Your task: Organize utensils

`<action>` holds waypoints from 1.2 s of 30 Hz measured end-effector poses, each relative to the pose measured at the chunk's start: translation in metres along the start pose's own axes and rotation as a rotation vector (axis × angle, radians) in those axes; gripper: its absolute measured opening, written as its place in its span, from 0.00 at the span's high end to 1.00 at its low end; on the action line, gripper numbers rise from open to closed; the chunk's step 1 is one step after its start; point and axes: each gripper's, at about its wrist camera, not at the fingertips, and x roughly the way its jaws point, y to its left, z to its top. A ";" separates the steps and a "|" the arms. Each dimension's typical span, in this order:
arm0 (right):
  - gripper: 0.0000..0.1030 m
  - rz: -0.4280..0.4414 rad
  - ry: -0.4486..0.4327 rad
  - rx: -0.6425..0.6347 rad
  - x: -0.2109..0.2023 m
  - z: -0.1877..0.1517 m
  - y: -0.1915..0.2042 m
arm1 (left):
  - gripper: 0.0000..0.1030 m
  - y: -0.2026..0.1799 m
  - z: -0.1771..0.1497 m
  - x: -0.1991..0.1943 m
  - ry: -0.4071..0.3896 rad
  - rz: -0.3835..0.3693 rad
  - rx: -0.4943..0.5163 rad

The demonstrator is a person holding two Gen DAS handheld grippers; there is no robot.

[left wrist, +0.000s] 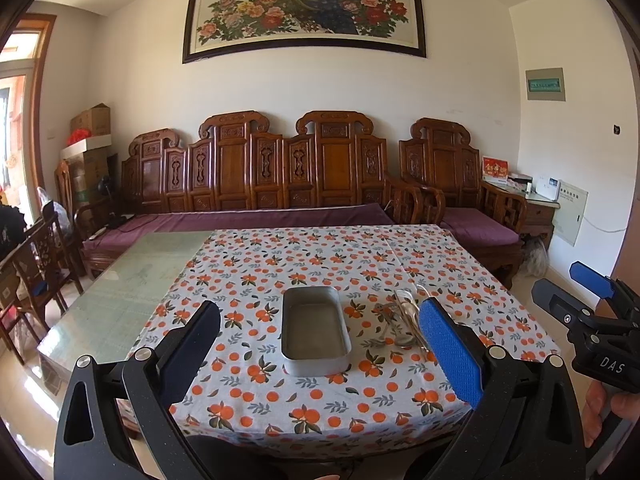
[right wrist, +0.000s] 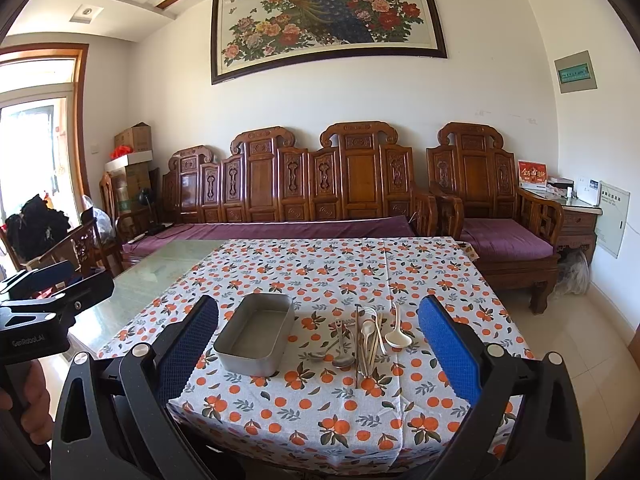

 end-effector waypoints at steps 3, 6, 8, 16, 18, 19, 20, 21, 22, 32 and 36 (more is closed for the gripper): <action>0.03 -0.001 0.000 0.001 0.000 0.000 0.000 | 0.06 0.001 -0.001 0.000 -0.001 0.001 0.001; 0.03 -0.001 -0.002 0.000 0.000 0.000 0.000 | 0.06 0.001 -0.001 0.000 -0.002 0.002 0.000; 0.03 0.000 -0.003 0.001 0.000 0.000 0.000 | 0.06 0.000 -0.001 0.000 -0.001 0.001 0.001; 0.03 0.000 -0.005 0.001 -0.002 0.003 0.000 | 0.06 -0.001 -0.002 0.001 -0.002 0.000 0.002; 0.03 -0.001 -0.005 0.002 -0.002 0.002 0.000 | 0.06 0.000 -0.002 0.001 -0.003 0.000 0.002; 0.03 -0.001 -0.005 0.002 -0.002 0.002 0.000 | 0.06 0.000 -0.002 0.000 -0.003 0.000 0.002; 0.03 0.000 -0.005 0.002 -0.002 0.002 0.000 | 0.06 -0.001 -0.002 0.000 -0.004 -0.001 0.002; 0.03 0.000 -0.005 0.002 -0.002 0.002 0.000 | 0.06 -0.001 -0.002 0.000 -0.004 0.000 0.002; 0.03 0.000 -0.005 0.001 -0.002 0.002 0.000 | 0.06 0.000 -0.002 0.000 -0.004 0.001 0.002; 0.03 0.000 -0.006 0.001 -0.007 0.009 0.004 | 0.06 -0.005 0.010 -0.006 -0.010 -0.006 0.005; 0.03 0.000 -0.006 0.001 -0.007 0.009 0.004 | 0.06 -0.004 0.009 -0.007 -0.012 -0.006 0.005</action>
